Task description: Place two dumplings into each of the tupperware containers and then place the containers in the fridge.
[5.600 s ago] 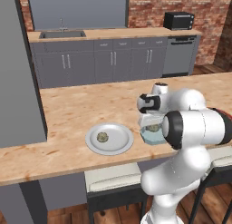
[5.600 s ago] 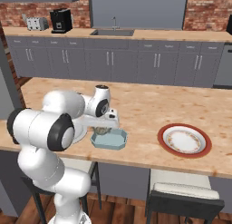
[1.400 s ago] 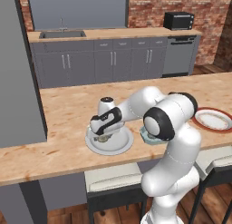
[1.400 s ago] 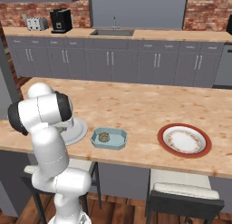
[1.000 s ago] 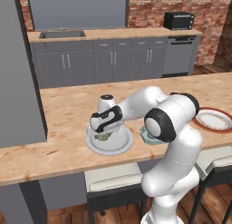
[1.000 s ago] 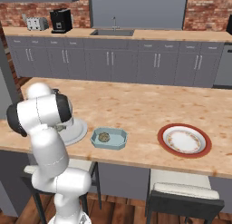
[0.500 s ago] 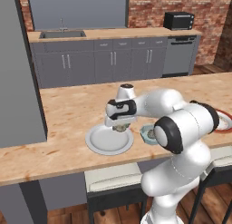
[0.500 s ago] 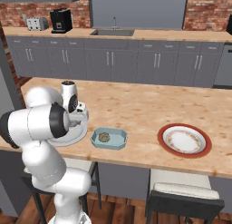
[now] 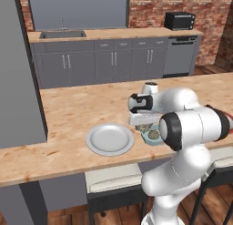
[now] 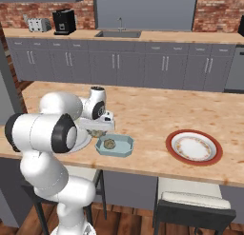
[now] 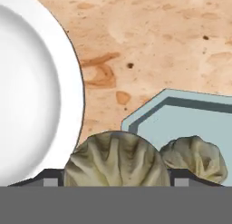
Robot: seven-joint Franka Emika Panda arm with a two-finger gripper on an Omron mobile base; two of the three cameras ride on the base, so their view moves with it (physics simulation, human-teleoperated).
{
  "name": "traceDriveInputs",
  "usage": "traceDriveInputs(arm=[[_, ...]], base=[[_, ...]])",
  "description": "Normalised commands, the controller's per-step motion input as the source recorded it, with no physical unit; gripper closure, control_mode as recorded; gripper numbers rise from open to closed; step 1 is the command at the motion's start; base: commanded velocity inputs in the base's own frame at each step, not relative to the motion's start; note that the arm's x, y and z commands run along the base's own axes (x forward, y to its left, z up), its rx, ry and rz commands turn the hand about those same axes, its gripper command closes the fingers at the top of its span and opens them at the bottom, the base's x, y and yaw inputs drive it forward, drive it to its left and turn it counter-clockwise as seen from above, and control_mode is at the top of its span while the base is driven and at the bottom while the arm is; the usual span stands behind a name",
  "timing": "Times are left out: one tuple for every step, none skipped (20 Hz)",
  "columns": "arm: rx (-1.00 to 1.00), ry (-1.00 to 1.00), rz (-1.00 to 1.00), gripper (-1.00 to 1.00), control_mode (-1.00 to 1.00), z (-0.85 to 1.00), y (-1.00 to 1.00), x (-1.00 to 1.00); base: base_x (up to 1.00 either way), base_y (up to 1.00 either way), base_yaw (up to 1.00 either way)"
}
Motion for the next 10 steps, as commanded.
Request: traceDriveInputs(arm=[[0.0,0.15,0.0,1.0,-1.0,0.0,-1.0,0.0],[0.0,0.15,0.0,1.0,-1.0,0.0,-1.0,0.0],[0.0,0.15,0.0,1.0,-1.0,0.0,-1.0,0.0],[0.0,0.15,0.0,1.0,-1.0,0.0,-1.0,0.0],[0.0,0.16,0.0,1.0,-1.0,0.0,-1.0,0.0],[0.0,0.15,0.0,1.0,-1.0,0.0,-1.0,0.0],[0.0,0.16,0.0,1.0,-1.0,0.0,-1.0,0.0],[0.0,0.17,0.0,1.0,-1.0,0.0,-1.0,0.0],[0.0,0.13,0.0,1.0,-1.0,-0.01,-0.86,0.09],[0.0,0.07,0.0,1.0,-1.0,-0.08,-0.65,0.22]], base=[[0.0,0.0,0.0],[0.0,0.0,0.0],[0.0,0.0,0.0],[0.0,0.0,0.0],[0.0,0.0,0.0],[0.0,0.0,0.0],[0.0,0.0,0.0],[0.0,0.0,0.0],[0.0,0.0,0.0],[0.0,0.0,0.0]])
